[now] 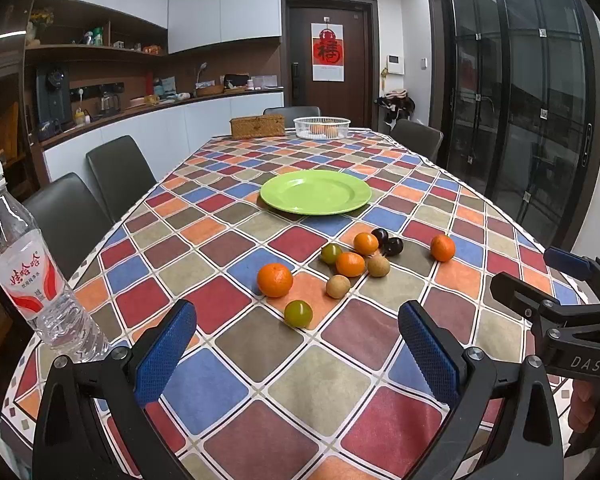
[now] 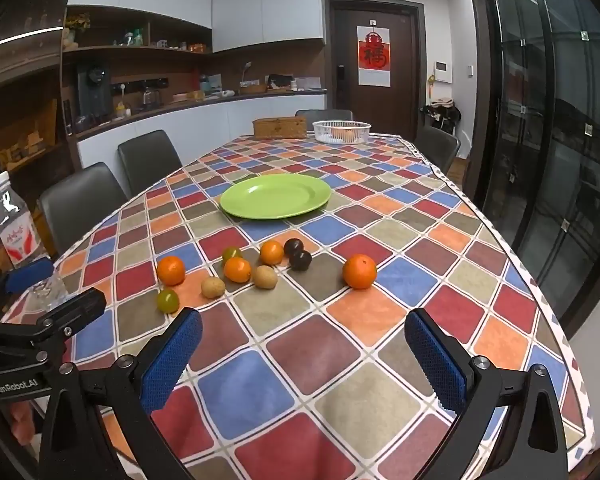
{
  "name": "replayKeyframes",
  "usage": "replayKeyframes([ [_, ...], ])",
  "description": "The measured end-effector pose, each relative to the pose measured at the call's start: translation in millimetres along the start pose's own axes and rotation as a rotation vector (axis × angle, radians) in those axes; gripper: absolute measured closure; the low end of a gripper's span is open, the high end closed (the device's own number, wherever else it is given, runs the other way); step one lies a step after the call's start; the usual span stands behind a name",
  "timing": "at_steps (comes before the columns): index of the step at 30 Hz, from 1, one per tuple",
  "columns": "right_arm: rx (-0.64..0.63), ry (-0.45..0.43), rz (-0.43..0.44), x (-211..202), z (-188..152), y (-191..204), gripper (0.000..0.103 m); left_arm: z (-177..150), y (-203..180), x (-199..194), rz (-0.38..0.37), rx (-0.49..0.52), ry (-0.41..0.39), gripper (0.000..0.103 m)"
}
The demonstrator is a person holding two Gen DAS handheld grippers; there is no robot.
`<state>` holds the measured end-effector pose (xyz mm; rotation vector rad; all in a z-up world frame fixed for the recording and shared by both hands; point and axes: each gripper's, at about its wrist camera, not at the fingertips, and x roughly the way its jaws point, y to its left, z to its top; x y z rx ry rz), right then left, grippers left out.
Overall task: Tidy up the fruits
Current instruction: 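Move both tools toward the fruits on the tablecloth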
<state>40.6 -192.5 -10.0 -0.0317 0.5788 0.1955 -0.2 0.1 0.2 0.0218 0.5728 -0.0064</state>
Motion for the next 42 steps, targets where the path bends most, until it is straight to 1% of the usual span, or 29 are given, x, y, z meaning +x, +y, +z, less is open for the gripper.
replayKeyframes([
  [28, -0.004, 0.009, 0.009, 1, -1, 4, 0.001, 1, 1, -1, -0.003, 0.001, 0.002, 0.000],
  [33, -0.013, 0.024, 0.019, 10, -4, 6, 0.001, 4, 8, 0, -0.001, 0.004, 0.007, 0.000],
  [41, -0.040, 0.049, 0.033, 25, -9, 8, 0.001, -6, 7, 15, 0.005, 0.009, -0.003, 0.001],
  [42, -0.045, 0.050, 0.035, 27, -9, 8, 0.001, -6, 7, 16, 0.005, 0.012, -0.003, 0.002],
])
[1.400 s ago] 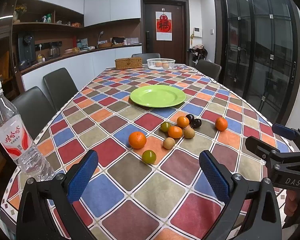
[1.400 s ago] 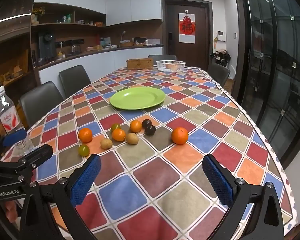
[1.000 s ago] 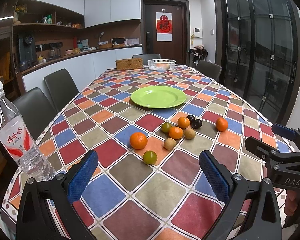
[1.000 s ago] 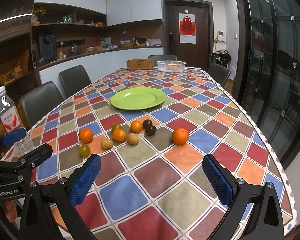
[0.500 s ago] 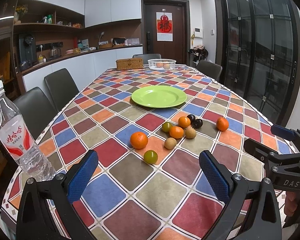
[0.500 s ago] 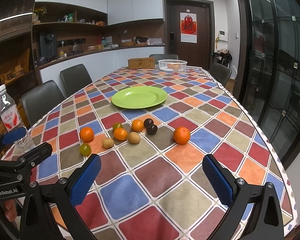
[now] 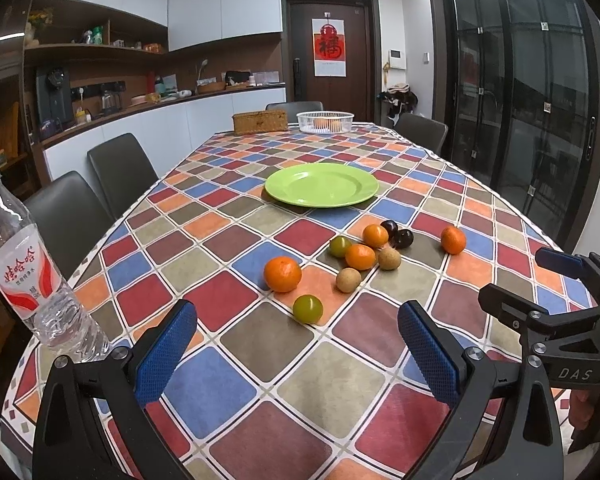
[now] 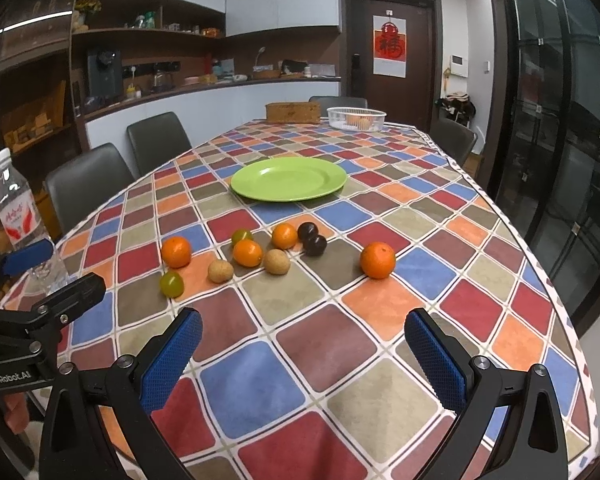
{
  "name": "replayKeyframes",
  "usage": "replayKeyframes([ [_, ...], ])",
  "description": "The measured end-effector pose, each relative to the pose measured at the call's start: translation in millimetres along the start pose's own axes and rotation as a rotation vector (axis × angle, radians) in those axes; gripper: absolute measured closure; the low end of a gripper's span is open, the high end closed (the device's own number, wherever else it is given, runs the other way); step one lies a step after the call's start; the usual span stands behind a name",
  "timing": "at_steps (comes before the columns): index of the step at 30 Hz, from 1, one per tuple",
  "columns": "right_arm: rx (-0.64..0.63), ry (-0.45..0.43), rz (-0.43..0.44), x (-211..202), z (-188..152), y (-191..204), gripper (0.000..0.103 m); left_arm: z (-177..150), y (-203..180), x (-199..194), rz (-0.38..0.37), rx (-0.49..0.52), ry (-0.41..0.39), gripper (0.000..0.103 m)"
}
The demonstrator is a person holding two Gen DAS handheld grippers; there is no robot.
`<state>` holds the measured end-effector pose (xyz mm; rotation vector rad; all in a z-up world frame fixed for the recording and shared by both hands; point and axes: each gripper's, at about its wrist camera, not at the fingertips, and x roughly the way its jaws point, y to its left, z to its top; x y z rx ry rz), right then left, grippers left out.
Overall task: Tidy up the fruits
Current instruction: 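Move both tools toward the fruits on the tablecloth, then grasp the green lime with the left tool while the right tool grasps a brown kiwi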
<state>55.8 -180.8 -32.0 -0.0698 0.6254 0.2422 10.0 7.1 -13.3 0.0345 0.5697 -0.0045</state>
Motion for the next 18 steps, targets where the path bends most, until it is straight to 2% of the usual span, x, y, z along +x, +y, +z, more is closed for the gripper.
replayKeyframes([
  [11, -0.082, 0.009, 0.046, 26, 8, 15, 0.002, -1, 6, 19, -0.020, 0.025, 0.011, 0.014],
  [18, -0.155, 0.039, 0.114, 47, 17, 30, 0.013, -1, 13, 34, -0.052, 0.019, 0.043, 0.028],
])
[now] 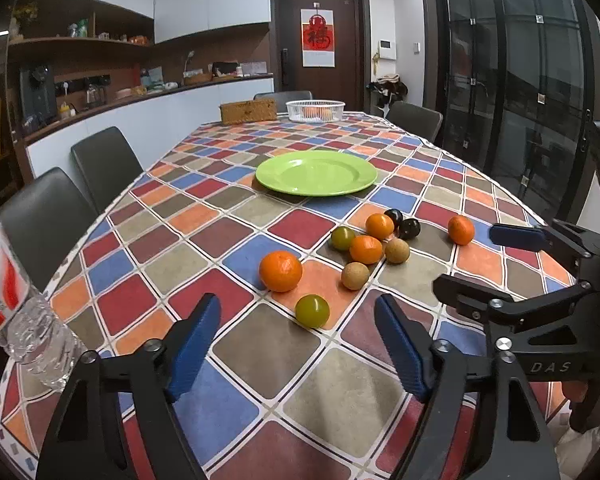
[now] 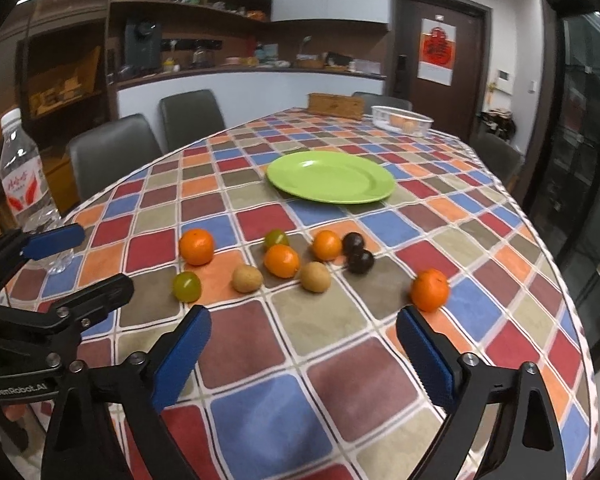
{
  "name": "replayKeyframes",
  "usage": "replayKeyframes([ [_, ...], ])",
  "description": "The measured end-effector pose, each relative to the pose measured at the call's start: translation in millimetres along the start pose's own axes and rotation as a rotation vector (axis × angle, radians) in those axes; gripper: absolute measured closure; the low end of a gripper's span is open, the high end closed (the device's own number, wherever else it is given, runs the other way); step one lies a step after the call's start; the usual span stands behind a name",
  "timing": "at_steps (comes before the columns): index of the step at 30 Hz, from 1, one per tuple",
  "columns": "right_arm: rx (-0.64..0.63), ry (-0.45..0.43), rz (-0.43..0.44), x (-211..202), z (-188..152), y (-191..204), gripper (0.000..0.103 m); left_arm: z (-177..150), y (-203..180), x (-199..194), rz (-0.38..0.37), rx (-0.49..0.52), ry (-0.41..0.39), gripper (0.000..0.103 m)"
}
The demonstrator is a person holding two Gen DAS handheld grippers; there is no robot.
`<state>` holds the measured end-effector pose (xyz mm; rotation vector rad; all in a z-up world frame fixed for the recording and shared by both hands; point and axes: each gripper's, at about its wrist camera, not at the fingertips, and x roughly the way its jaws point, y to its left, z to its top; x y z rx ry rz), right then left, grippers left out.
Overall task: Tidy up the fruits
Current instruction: 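Grasp the green lime with the left tool while the right tool grasps a brown kiwi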
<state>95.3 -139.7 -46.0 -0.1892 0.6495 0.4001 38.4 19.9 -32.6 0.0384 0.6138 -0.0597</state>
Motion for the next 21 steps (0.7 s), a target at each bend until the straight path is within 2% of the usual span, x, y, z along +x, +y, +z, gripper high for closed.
replayKeyframes([
  [6, -0.066, 0.041, 0.061, 23, 7, 7, 0.025, 0, 2, 17, -0.011, 0.021, 0.025, 0.036],
  [10, -0.082, 0.071, 0.101, 36, 12, 8, 0.029, 2, 5, 27, -0.033, 0.027, 0.036, 0.040],
  [16, -0.104, 0.131, 0.160, 59, 17, 11, 0.041, 3, 6, 47, -0.066, 0.059, 0.101, 0.051],
  [21, -0.112, 0.165, 0.200, 75, 18, 11, 0.049, 4, 6, 62, -0.086, 0.072, 0.143, 0.056],
])
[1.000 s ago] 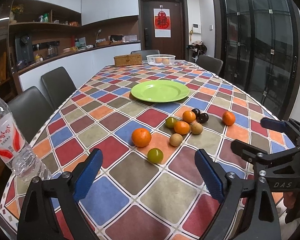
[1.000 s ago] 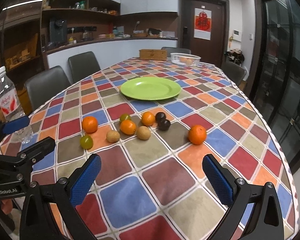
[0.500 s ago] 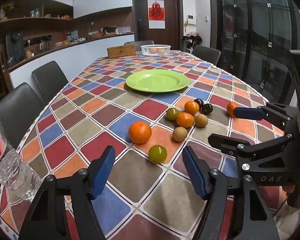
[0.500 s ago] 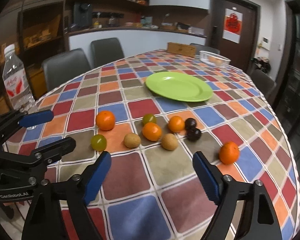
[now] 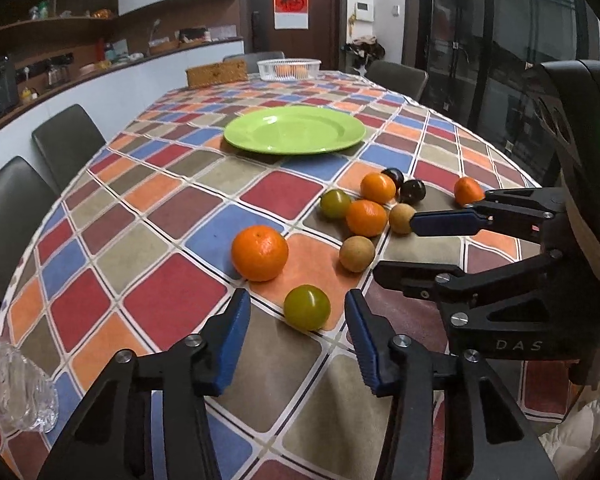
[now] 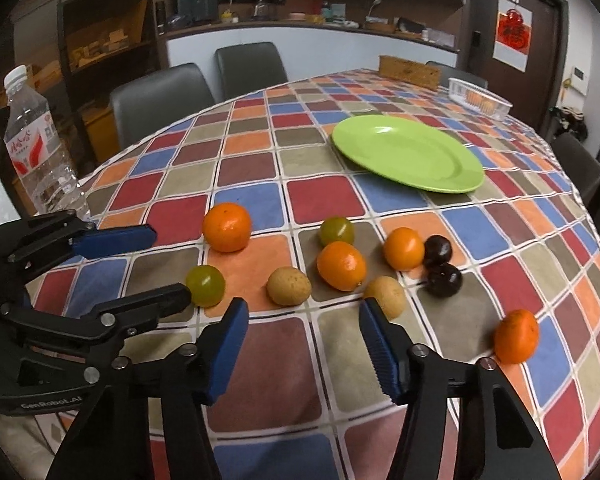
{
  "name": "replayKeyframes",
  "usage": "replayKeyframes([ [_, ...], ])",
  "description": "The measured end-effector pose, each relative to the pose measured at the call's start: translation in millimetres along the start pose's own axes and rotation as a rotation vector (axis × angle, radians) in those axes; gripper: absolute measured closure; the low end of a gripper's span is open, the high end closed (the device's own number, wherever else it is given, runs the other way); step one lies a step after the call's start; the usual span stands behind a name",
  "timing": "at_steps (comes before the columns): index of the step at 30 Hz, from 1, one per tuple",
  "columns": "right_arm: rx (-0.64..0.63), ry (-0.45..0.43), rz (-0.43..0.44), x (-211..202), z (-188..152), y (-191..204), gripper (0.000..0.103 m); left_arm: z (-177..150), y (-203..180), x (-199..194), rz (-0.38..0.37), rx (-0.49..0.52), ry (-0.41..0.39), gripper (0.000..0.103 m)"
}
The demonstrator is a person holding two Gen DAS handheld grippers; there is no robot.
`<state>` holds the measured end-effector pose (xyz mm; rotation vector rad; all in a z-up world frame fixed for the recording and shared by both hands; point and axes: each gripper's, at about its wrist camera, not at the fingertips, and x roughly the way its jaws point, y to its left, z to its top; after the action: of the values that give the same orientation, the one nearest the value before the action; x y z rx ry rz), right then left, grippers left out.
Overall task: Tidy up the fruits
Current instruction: 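Grasp the green lime with the left tool while the right tool grasps a brown kiwi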
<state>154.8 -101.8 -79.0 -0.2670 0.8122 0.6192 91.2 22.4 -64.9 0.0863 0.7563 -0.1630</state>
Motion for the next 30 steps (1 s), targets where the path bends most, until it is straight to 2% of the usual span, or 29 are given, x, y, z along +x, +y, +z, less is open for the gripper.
replayKeyframes([
  [6, 0.011, 0.035, 0.050, 15, 2, -4, 0.057, 0, 3, 13, -0.032, -0.011, 0.051, 0.059],
  [13, 0.016, 0.053, 0.089, 26, 6, -4, 0.061, -1, 8, 20, -0.072, -0.049, 0.087, 0.066],
  [21, 0.028, 0.068, 0.103, 33, 8, -4, 0.065, -1, 11, 27, -0.106, -0.074, 0.109, 0.070],
  [25, 0.029, 0.071, 0.105, 34, 9, -5, 0.070, 0, 12, 31, -0.126, -0.088, 0.119, 0.074],
  [30, 0.037, 0.067, 0.110, 35, 9, -6, 0.073, 2, 12, 31, -0.119, -0.091, 0.117, 0.074],
])
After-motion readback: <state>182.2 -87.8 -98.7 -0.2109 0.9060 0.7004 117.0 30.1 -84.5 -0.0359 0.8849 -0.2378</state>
